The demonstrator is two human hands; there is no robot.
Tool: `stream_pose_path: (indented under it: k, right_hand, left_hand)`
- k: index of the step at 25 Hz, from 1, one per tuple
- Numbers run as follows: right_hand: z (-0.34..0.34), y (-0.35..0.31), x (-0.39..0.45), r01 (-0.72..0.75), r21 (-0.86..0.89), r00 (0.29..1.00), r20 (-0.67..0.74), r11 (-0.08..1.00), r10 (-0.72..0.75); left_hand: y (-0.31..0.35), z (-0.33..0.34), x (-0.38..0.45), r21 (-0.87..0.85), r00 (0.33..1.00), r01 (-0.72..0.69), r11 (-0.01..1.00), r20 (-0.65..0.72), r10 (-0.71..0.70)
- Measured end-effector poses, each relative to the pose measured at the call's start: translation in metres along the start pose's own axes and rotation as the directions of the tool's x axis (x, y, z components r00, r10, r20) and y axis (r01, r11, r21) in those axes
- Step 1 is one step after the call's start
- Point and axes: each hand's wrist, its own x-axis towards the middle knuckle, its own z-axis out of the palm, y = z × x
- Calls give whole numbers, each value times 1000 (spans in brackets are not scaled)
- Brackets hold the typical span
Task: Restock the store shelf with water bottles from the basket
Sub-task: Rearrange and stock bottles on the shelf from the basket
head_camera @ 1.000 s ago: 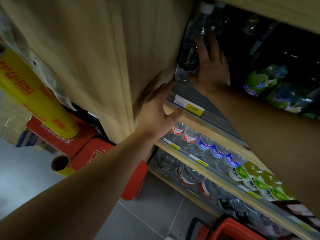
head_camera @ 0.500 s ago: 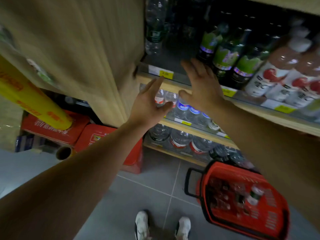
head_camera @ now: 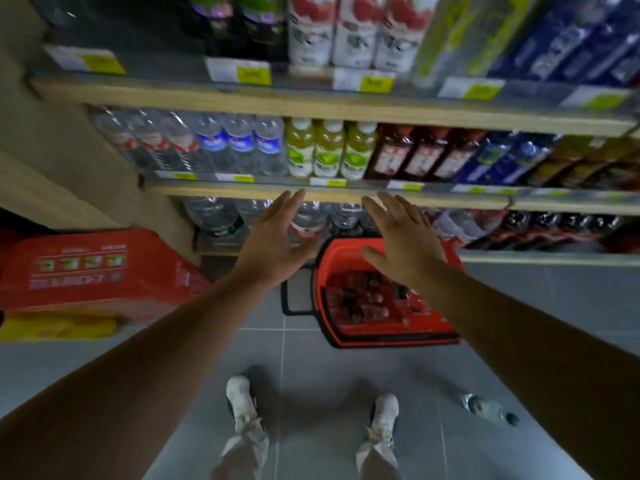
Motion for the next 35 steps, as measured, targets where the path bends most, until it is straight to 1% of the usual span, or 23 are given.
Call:
stream_pose_path:
  k: [3,6,9,12,14,16,20,24,30,32,35]
  right_hand:
    - [30,74,-39,-58,49,998,28,997,57]
    - [66,135,-67,-111,114,993,62,987,104]
    - [104,182,-84,-147,128,984,124,981,131]
    - [143,217,-95,-175,126,977,147,976,156]
    - [171,232,-98,-190,134,969,185,972,164]
    - [200,242,-95,-204,140,963,206,969,173]
    - [260,253,-82,-260,178,950,222,949,219]
    - [328,258,-70,-323,179,908,336,929,251]
    - [426,249,-44,-342,242,893,385,908,234]
    - [458,246,-29,-346,279,894,387,896,224]
    - [498,242,-7,-310,347,921,341,885,189]
  left_hand:
    - [25,73,-5,25,994,-1,1000,111,-2]
    - [47,141,-3,70,987,6,998,163,-18]
    - [57,202,4,109,977,37,993,207,-59]
    - [48,253,11,120,954,19,993,295,-54]
    - [31,283,17,142,937,3,990,345,-52]
    - [9,309,24,164,921,21,986,381,-83]
    - [-47,352,36,198,902,64,978,409,-142]
    - [-106,396,46,244,856,121,962,465,-225]
    - [-182,462,60,192,859,230,954,421,-292]
    - [-209,490,67,226,852,203,953,439,-286]
    - [-253,529,76,308,847,134,942,458,-270]
